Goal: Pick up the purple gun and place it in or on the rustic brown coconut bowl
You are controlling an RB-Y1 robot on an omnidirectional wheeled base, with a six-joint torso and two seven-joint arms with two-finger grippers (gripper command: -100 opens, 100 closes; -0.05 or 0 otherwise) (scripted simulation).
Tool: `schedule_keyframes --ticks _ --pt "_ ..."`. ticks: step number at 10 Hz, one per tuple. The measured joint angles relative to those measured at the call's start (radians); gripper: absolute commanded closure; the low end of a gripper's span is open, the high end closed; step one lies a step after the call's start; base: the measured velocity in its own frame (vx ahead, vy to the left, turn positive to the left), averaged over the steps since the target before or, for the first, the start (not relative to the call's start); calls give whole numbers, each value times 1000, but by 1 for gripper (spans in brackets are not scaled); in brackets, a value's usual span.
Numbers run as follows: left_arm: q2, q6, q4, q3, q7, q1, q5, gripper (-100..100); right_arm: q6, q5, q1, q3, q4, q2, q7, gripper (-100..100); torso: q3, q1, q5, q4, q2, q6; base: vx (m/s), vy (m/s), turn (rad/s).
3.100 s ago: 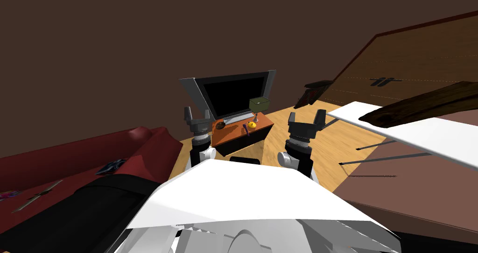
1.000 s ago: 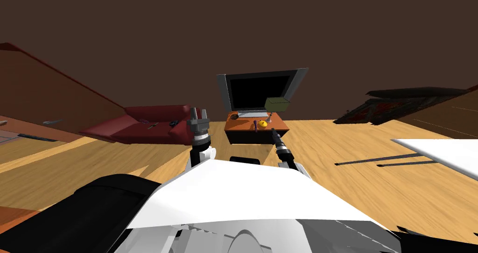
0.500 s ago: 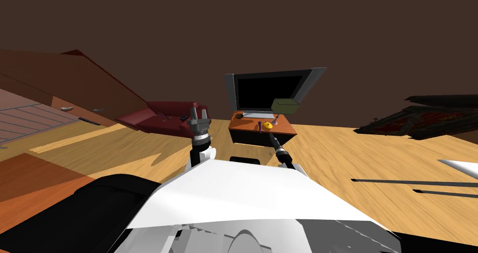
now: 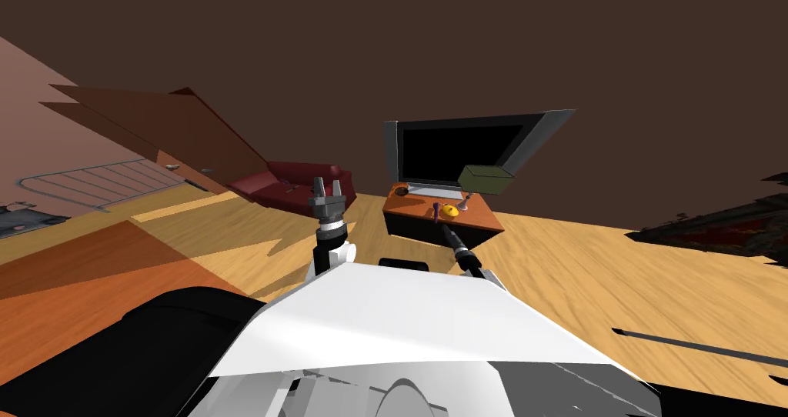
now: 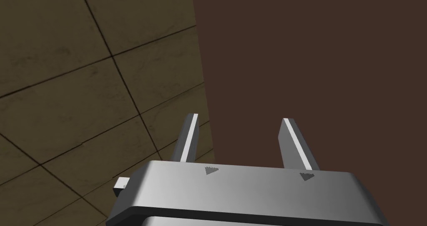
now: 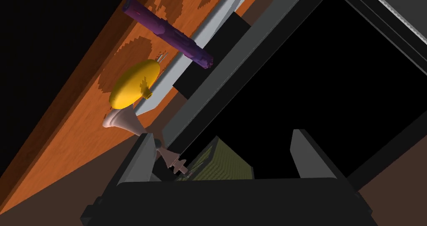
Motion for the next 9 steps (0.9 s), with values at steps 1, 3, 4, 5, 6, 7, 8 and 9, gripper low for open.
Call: schedule_keyframes --ticks 1,3,4,5,6,7,8,9 --pt "0 0 0 0 0 0 0 0 32 10 -6 9 16 -11 5 -100 0 0 0 0 0 -1 21 -5 138" --pt "0 0 0 0 0 0 0 0 59 31 -24 13 86 -13 20 -100 0 0 0 0 -1 -1 25 -4 206" --pt "0 0 0 0 0 0 0 0 73 34 -30 17 100 -24 21 -100 0 0 0 0 -1 0 36 -4 285" --pt "0 0 0 0 0 0 0 0 92 42 -41 22 133 -38 22 -100 -1 0 0 0 -1 -1 34 -8 126" --pt "0 0 0 0 0 0 0 0 120 47 -42 28 132 -45 24 -100 -1 0 0 0 -1 0 44 3 220" --pt "0 0 0 0 0 0 0 0 148 60 -44 32 151 -49 30 -100 -1 1 0 0 -2 0 35 -1 143" --pt "0 0 0 0 0 0 0 0 166 64 -52 36 168 -58 31 -100 -1 1 0 0 -2 0 45 -1 182" --pt "0 0 0 0 0 0 0 0 182 74 -76 37 218 -66 33 -100 -1 0 0 0 -2 0 41 -2 162"
